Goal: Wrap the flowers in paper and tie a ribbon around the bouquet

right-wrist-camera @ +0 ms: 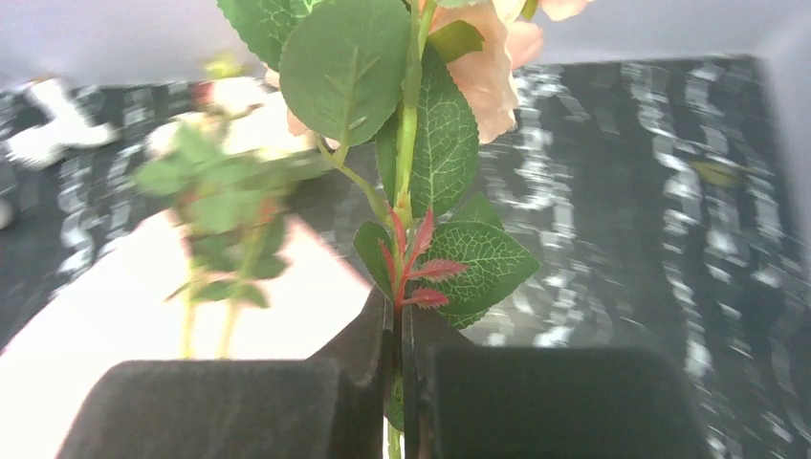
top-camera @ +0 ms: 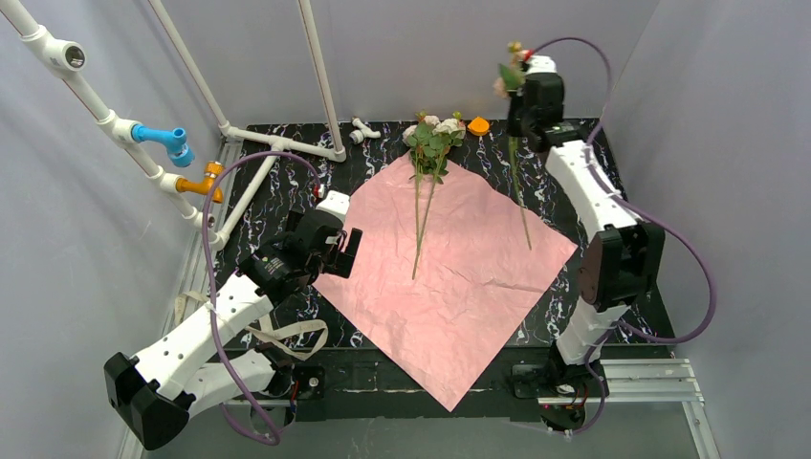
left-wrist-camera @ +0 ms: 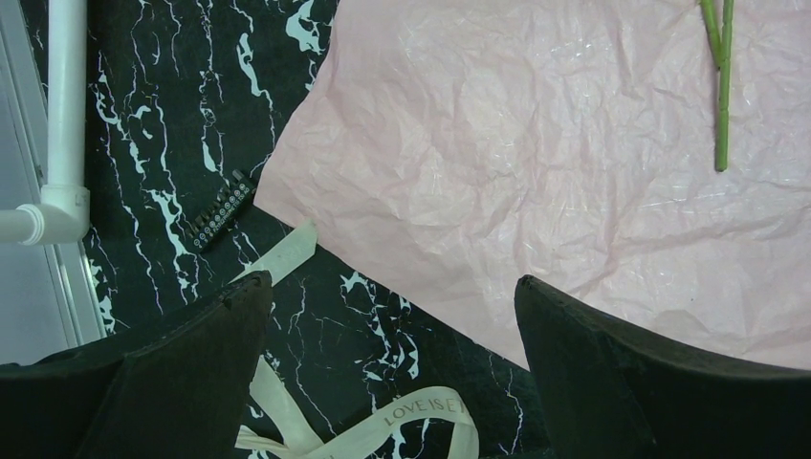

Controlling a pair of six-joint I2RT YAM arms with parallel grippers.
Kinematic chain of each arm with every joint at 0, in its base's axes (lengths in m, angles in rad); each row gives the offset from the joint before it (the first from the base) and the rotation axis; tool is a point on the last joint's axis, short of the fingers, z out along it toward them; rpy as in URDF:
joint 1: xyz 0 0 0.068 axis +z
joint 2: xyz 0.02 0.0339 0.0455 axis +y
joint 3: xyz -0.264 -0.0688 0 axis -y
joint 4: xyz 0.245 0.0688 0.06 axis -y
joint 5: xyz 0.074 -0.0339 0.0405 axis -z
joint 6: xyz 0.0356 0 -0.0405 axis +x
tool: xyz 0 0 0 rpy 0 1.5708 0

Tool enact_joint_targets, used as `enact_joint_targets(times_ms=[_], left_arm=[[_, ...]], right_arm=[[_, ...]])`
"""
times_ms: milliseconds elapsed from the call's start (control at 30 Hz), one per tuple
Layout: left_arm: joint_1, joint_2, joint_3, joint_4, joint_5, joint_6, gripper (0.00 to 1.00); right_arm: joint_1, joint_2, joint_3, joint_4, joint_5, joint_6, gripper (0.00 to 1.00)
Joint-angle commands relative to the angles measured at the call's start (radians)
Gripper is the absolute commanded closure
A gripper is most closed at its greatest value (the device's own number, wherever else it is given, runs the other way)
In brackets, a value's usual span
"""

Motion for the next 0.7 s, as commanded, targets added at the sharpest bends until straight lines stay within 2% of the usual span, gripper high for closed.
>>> enact_joint_targets(times_ms=[0,133,267,533,667], left_arm=[[0.003,-0.012,-0.009,0.004,-0.038,0.003,0.02],[0.003,-0.023,-0.011,0.008,-0.047,0.005,0.02],[0.003,-0.028,-0.014,0.009,-0.051,0.006,0.02],[0.003,-0.043,-0.019,0.012,-0.06,0.008,0.02],[0.004,-0.048,-0.022,0.012,-0.063,0.009,0.02]], right_arm=[[0.149,0.087,0.066,0.021,-0.107,0.001,0.99],[0.254,0.215,0.156,0.026,-0.16,0.035,0.99],[0.338,0.352,0.26,0.017,-0.138,0.068,0.99],[0.387,0.612,0.393,0.051,-0.105,0.322,0.99],[0.388,0.668,0.395,0.07,-0.09,0.355,0.99]])
